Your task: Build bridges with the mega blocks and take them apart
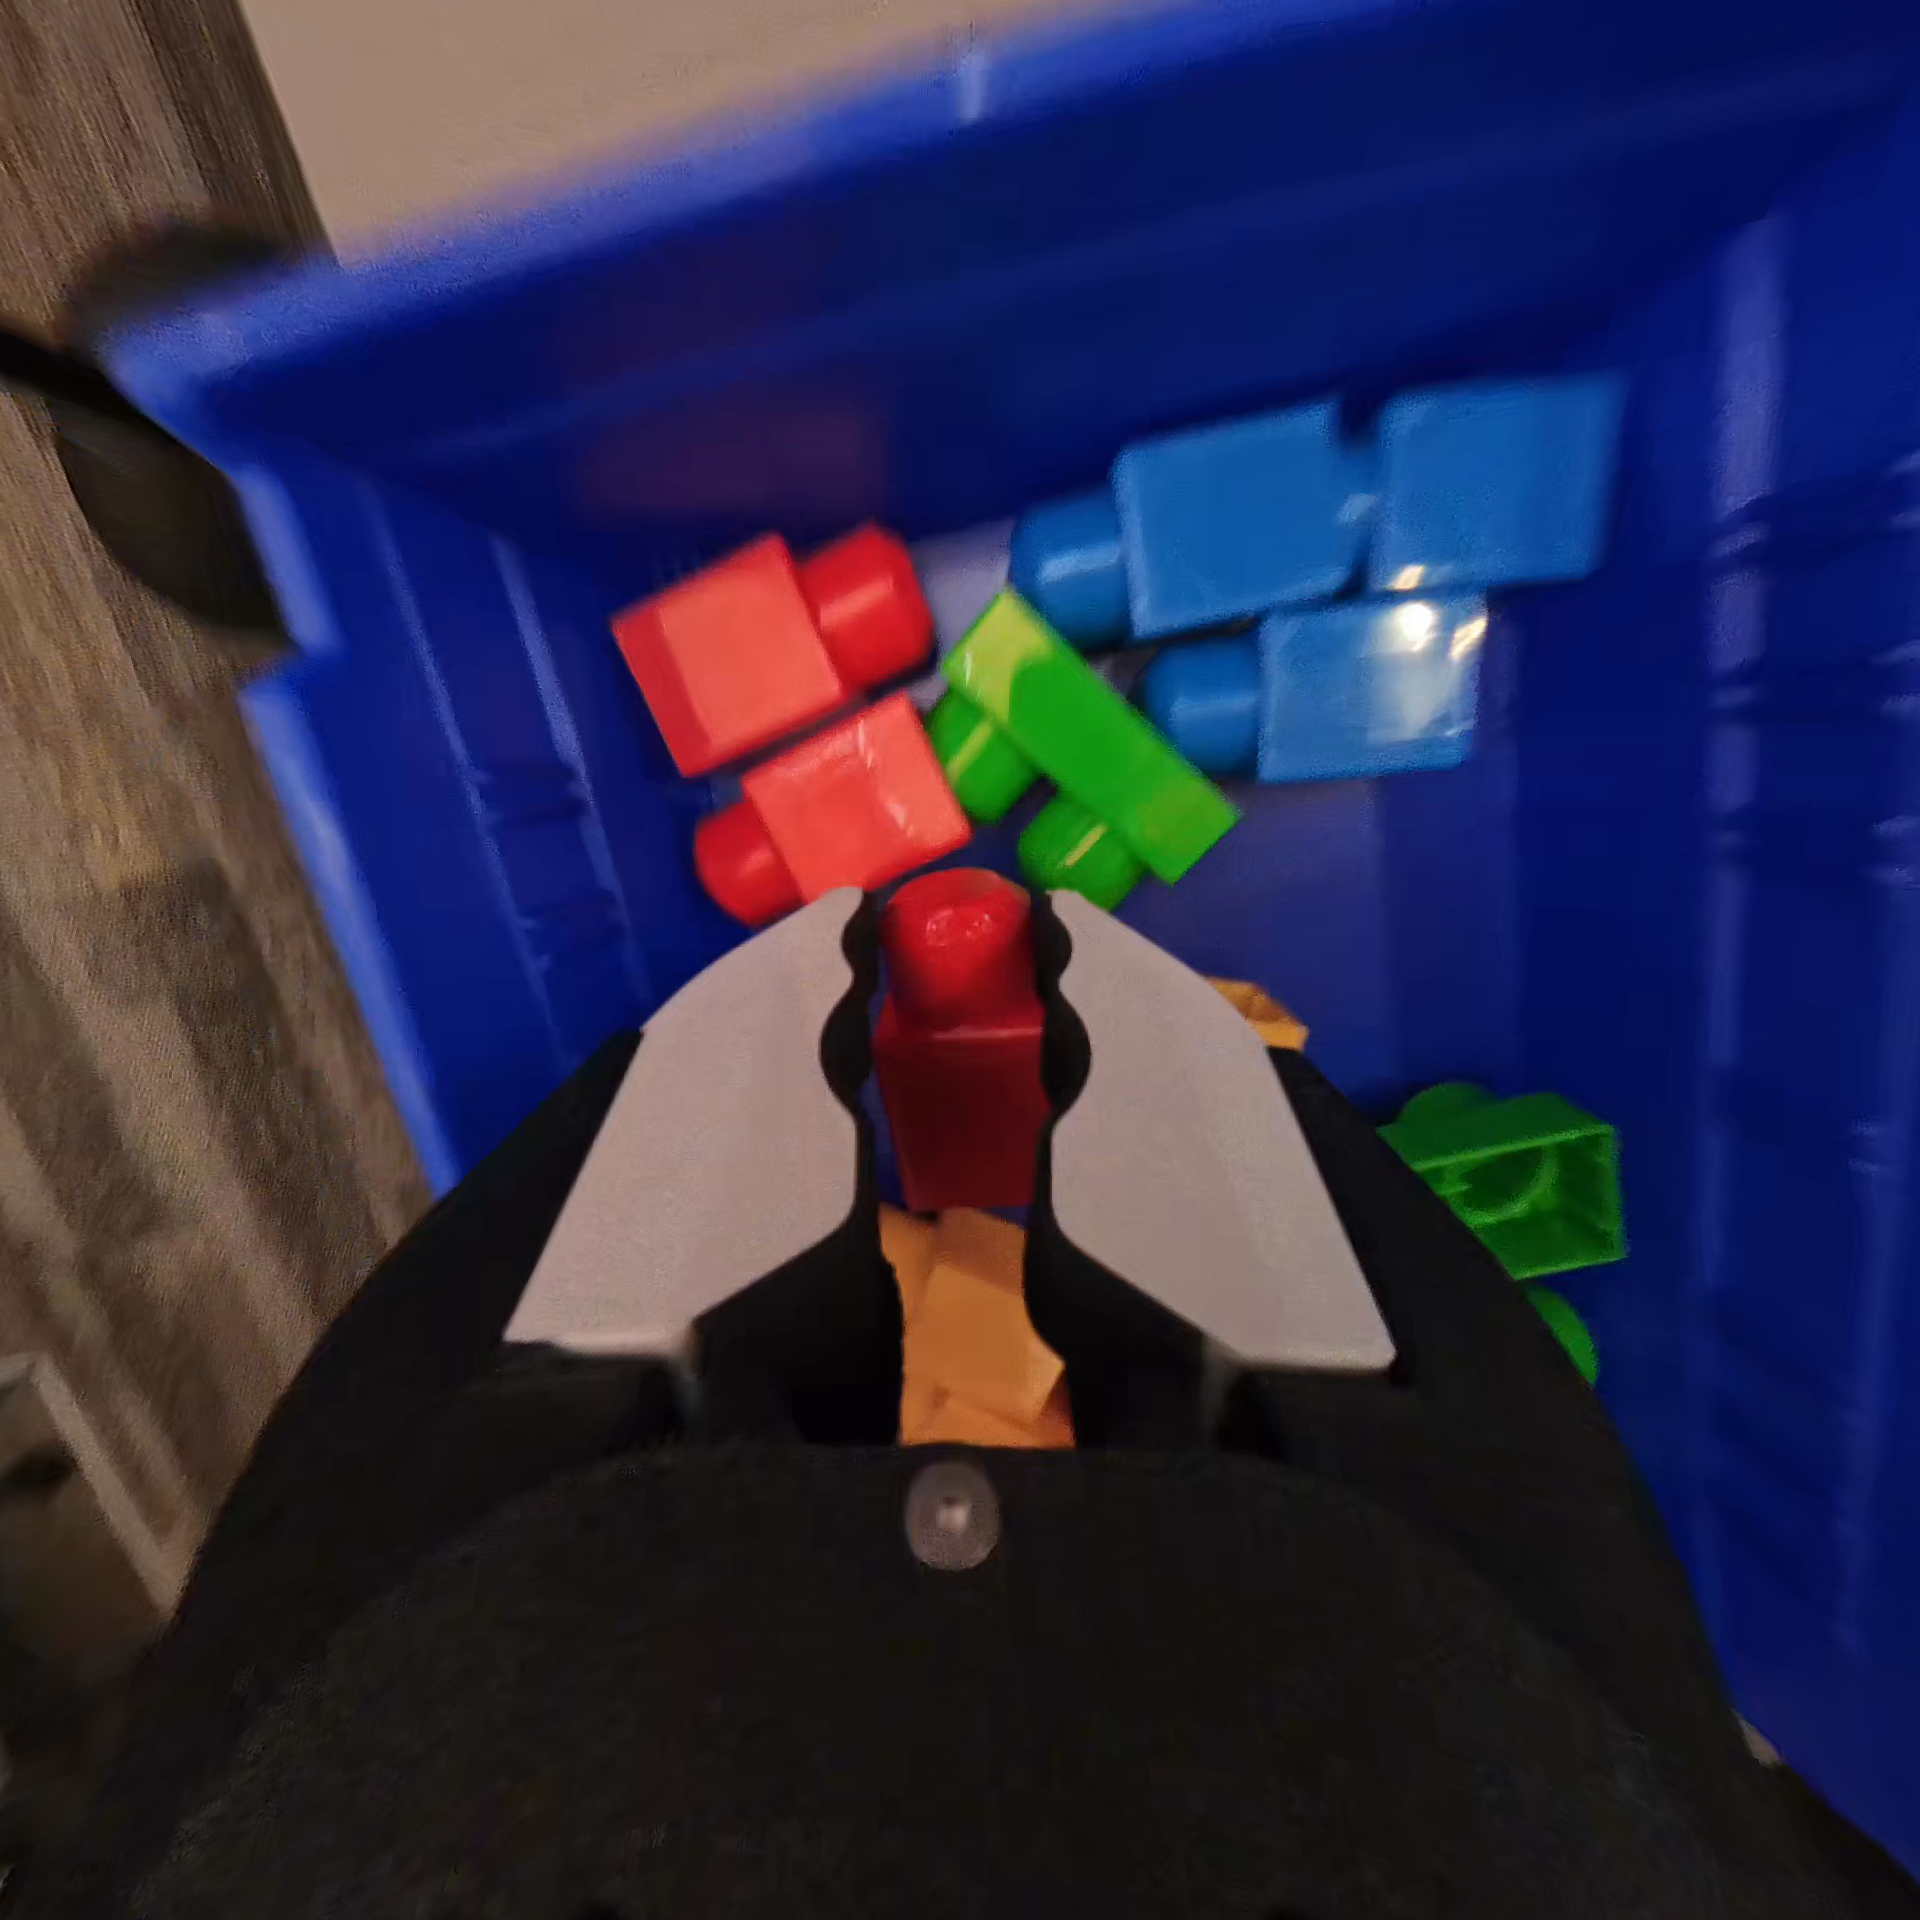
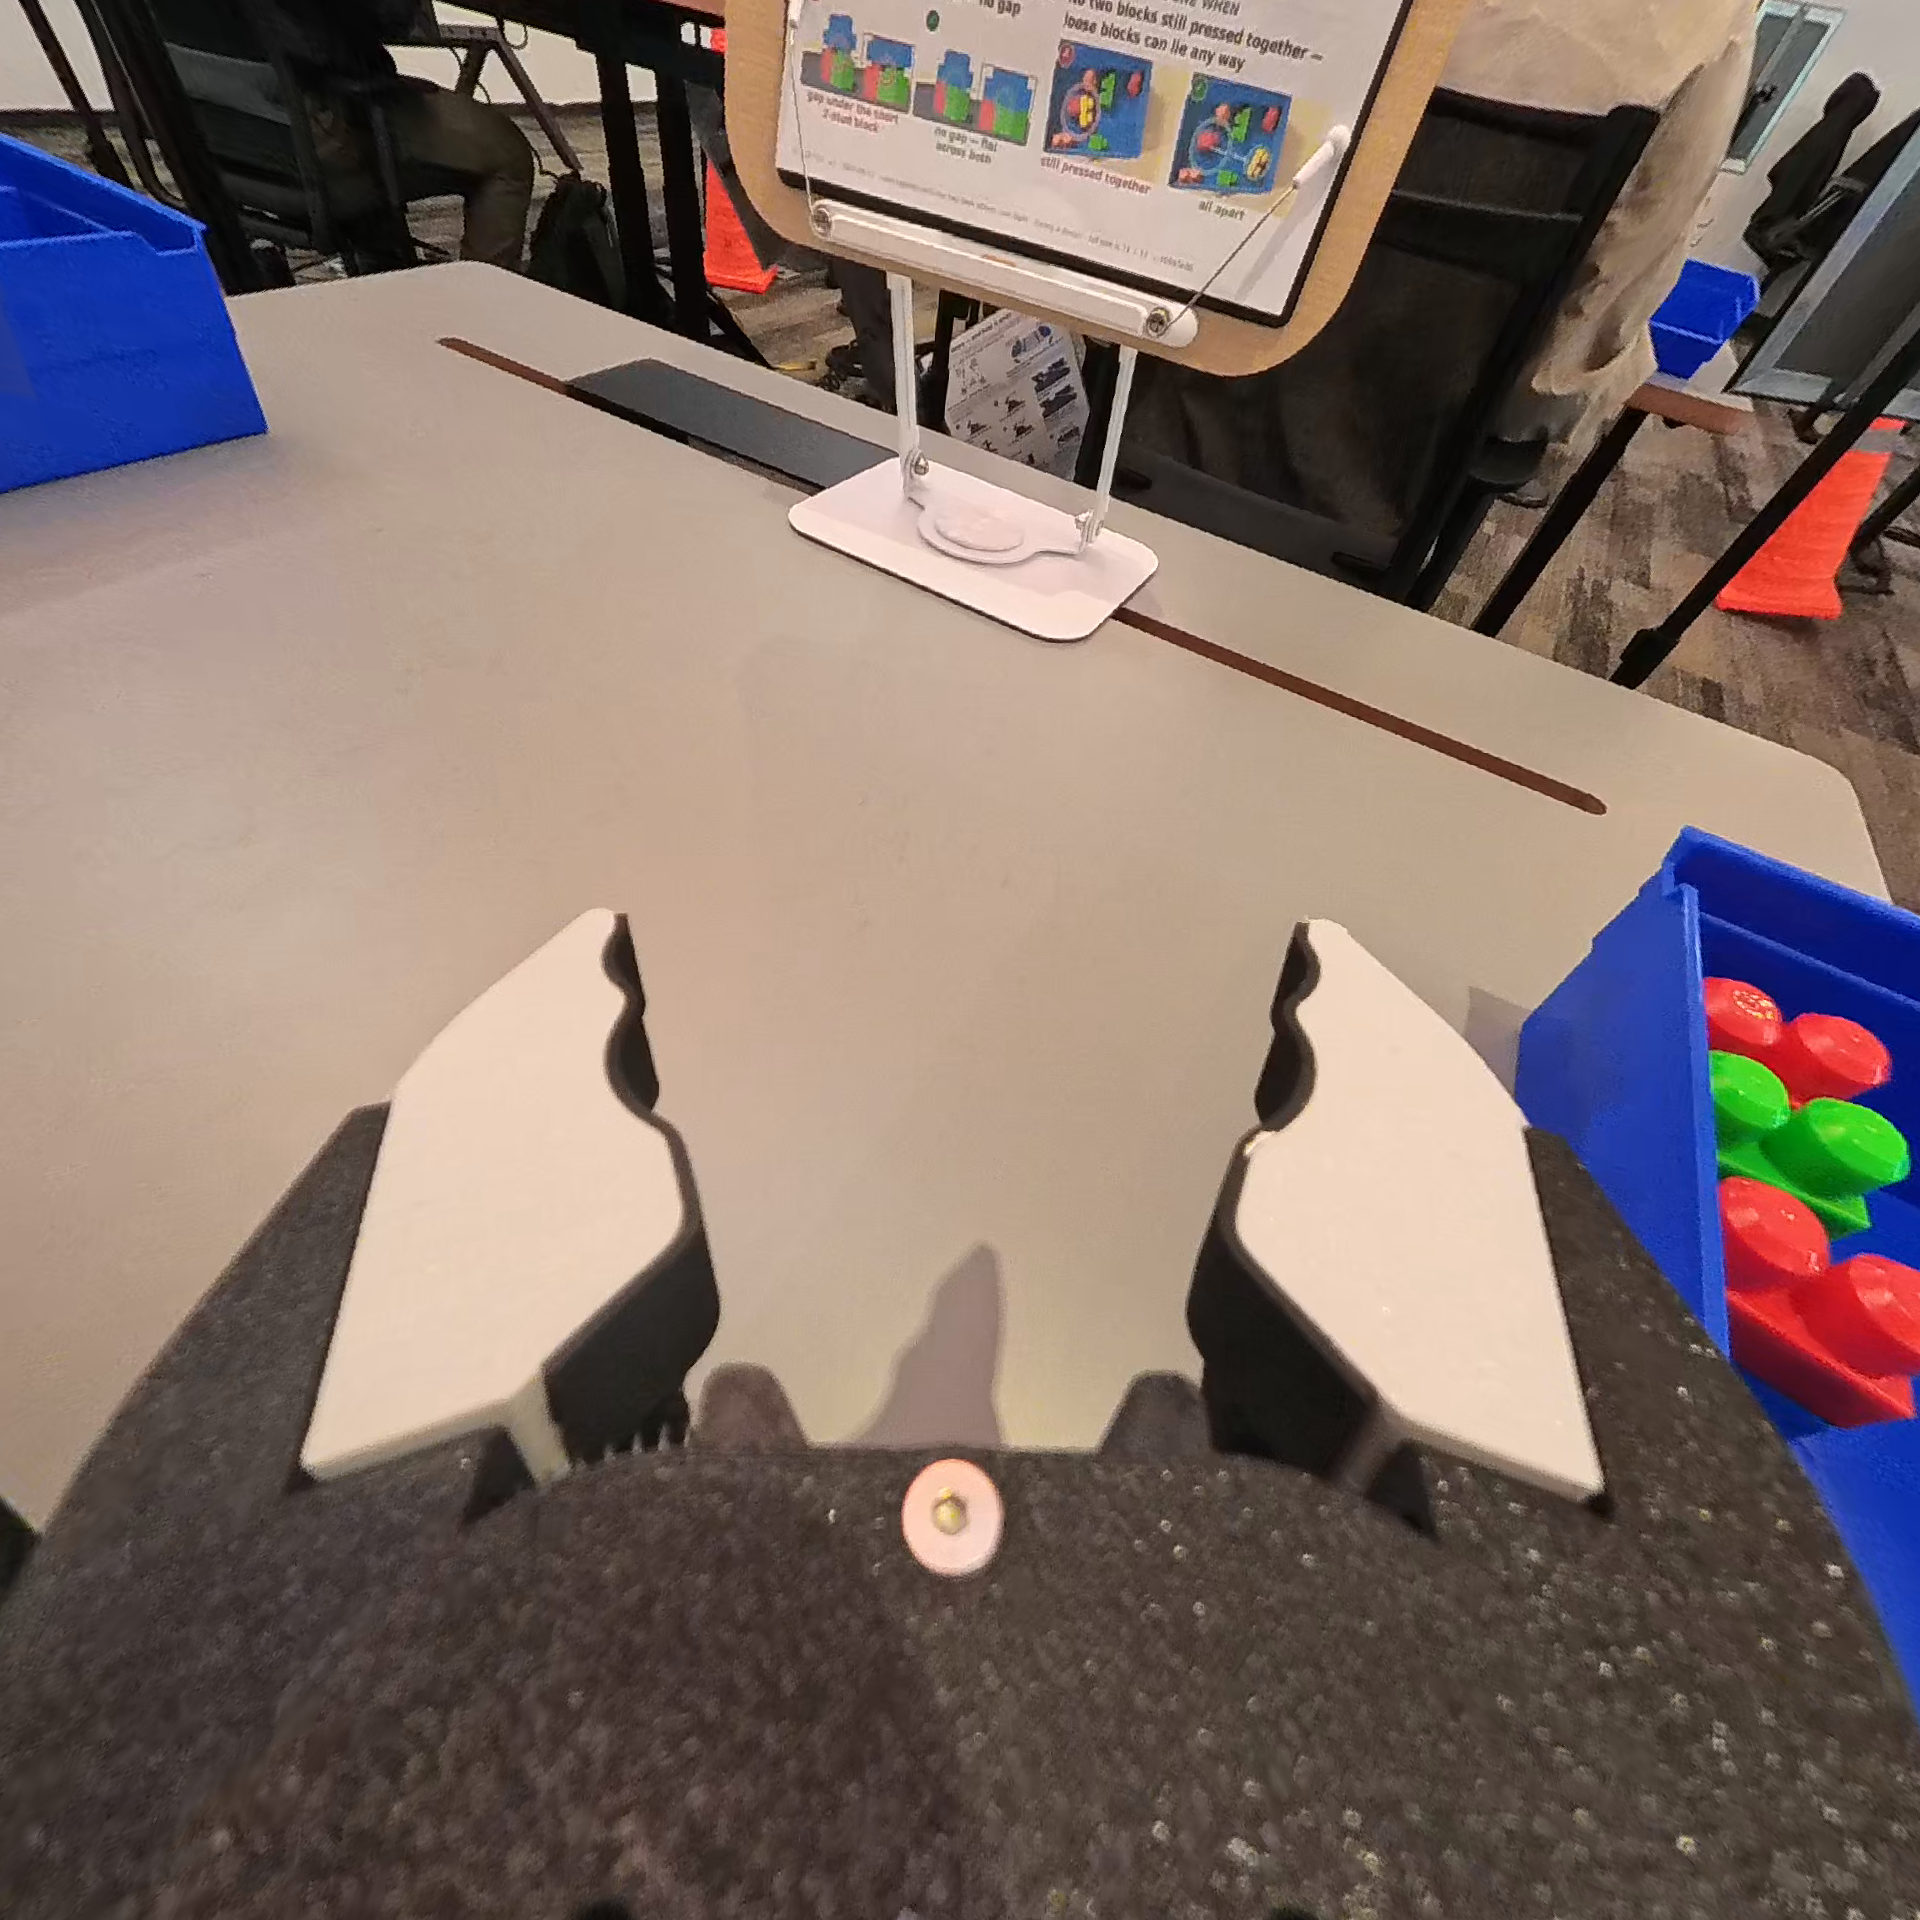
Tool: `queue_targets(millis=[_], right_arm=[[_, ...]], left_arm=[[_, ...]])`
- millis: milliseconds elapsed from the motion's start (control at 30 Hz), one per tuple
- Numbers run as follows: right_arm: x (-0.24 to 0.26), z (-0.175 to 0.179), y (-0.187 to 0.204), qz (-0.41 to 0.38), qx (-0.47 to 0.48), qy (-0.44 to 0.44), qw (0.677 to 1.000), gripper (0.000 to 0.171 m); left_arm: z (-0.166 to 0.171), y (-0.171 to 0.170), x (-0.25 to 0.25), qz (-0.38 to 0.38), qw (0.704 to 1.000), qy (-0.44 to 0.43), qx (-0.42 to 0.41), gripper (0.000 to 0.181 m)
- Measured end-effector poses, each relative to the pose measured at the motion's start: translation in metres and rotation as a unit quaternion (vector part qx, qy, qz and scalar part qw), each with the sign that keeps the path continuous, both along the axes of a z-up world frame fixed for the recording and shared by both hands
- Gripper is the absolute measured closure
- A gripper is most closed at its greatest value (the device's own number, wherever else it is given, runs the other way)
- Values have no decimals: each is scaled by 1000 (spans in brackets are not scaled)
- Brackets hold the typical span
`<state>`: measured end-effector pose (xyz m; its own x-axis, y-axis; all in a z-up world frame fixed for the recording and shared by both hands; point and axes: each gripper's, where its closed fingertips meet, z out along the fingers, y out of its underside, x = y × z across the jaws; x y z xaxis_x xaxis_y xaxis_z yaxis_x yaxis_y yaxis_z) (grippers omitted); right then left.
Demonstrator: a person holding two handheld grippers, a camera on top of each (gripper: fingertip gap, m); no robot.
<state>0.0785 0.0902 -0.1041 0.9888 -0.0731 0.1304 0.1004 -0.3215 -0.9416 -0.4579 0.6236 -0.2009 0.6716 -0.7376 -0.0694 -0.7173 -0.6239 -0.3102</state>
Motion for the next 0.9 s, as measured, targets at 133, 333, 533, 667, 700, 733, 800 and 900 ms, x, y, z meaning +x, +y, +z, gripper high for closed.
queue_targets(millis=[133,333,533,667,700,733,800,900], right_arm=[[-2,3,-2,2,8,1,1000,58],[-9,2,-1,14,16,6,1000,58],[-13,5,-9,20,23,6,1000,58],[-13,6,-18,17,24,6,1000,58],[-12,6,-20,15,24,5,1000,58],[-11,6,-22,14,24,6,1000,58],[-11,6,-26,12,24,8,1000,58],[-10,4,-30,10,24,12,1000,58]], left_arm=[[69,5,36,-34,981,-136,134,152],[164,-44,116,-118,906,-312,259,153],[186,-123,210,-235,834,-433,246,153],[174,-165,261,-303,793,-483,215,153],[168,-174,272,-317,784,-495,201,153],[162,-182,282,-331,776,-504,186,153],[145,-195,300,-357,766,-514,149,153],[121,-210,321,-391,748,-526,101,153]])
